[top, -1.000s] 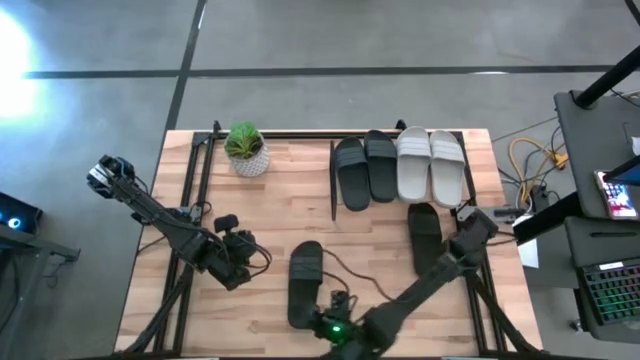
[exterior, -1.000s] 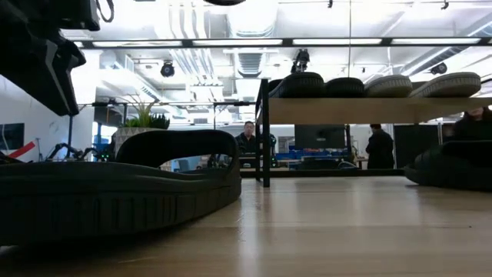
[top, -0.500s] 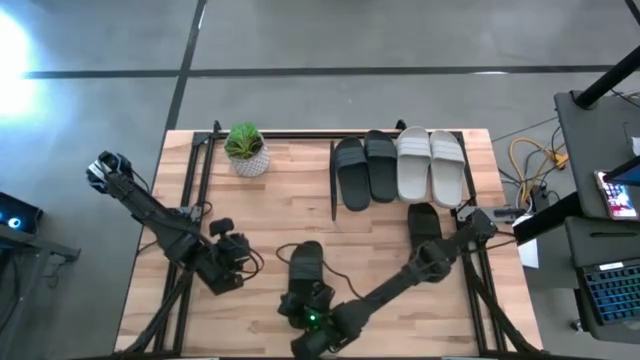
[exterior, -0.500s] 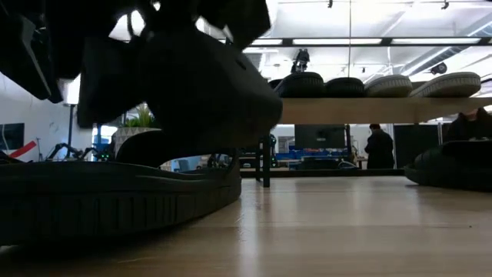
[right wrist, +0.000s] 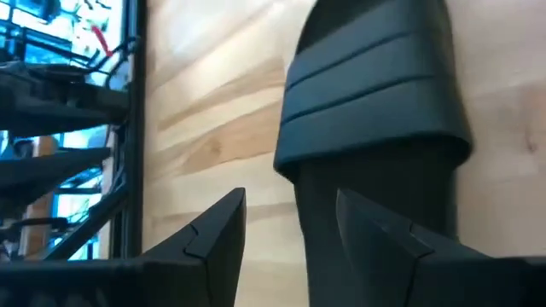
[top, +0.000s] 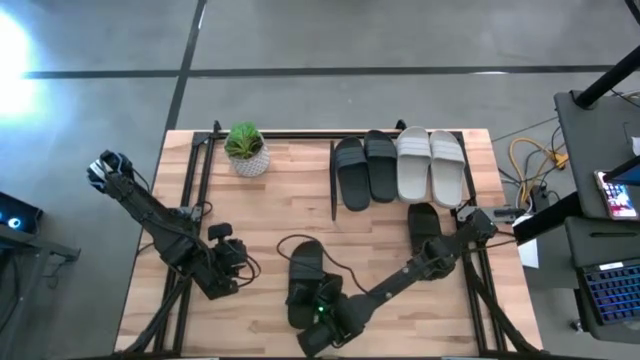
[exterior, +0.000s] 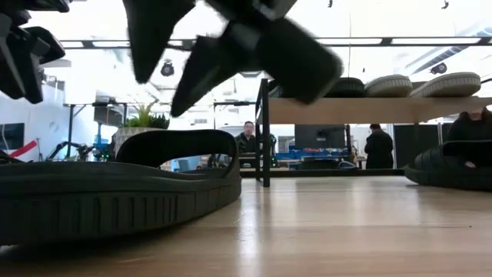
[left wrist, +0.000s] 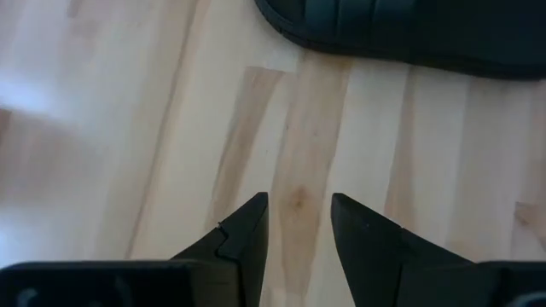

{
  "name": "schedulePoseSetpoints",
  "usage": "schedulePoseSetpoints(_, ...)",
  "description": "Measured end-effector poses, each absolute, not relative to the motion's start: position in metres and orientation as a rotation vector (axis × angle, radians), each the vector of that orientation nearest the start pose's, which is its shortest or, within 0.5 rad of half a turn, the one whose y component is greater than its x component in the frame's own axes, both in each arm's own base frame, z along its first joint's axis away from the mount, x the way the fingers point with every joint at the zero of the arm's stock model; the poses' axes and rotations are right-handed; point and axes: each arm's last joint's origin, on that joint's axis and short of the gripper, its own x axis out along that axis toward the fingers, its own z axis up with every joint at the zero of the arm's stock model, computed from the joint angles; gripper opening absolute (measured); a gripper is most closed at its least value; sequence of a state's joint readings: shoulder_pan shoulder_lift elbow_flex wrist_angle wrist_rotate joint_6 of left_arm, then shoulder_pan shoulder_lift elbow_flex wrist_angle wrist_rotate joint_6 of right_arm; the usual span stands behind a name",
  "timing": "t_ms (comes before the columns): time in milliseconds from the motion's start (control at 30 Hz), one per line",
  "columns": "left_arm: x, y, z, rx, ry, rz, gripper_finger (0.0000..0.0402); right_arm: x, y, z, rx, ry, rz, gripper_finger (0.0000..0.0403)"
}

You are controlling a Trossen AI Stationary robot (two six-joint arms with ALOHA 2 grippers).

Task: Pick and place slides into the shelf
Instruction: Put the black slide under the shelf

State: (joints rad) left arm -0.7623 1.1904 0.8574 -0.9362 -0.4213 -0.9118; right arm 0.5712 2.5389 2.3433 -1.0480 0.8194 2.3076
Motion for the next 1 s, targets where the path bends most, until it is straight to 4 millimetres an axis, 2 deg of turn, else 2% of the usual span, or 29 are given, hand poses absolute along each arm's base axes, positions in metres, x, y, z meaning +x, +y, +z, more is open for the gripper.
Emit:
schedulePoseSetpoints(100,0.152,-0.132,0.235,-0.121,1.075,0.173,0.0115,0.438,0.266,0.198,1.283,0.160,-0.993,0.0175)
schedulePoseSetpoints(267,0.153,-0.135,0.240,-0.141,1.076,0.148,0.0115,0.429,0.264,0.238,1.237,0.143,-0.916,0.0175)
schedulePoseSetpoints(367,0.152,-0.140,0.244,-0.141,1.065,0.118,0.0115,0.429,0.265,0.253,1.137,0.220,-0.840,0.0175)
schedulePoseSetpoints(533,0.145,-0.149,0.250,-0.053,1.058,0.017,0.0115,0.434,0.270,0.285,0.920,0.391,-0.570,0.0175)
schedulePoseSetpoints(700,0.133,-0.156,0.254,0.004,1.071,-0.102,0.0115,0.439,0.265,0.292,0.842,0.410,-0.507,0.0175)
schedulePoseSetpoints(833,0.121,-0.162,0.256,0.051,1.063,-0.185,0.0115,0.438,0.265,0.293,0.973,0.398,-0.529,0.0175)
schedulePoseSetpoints(900,0.118,-0.163,0.257,0.051,1.062,-0.195,0.0115,0.437,0.264,0.291,1.163,0.377,-0.588,0.0175)
schedulePoseSetpoints(1000,0.117,-0.163,0.255,0.043,1.044,-0.161,0.0115,0.437,0.264,0.281,1.446,0.233,-0.719,0.0175)
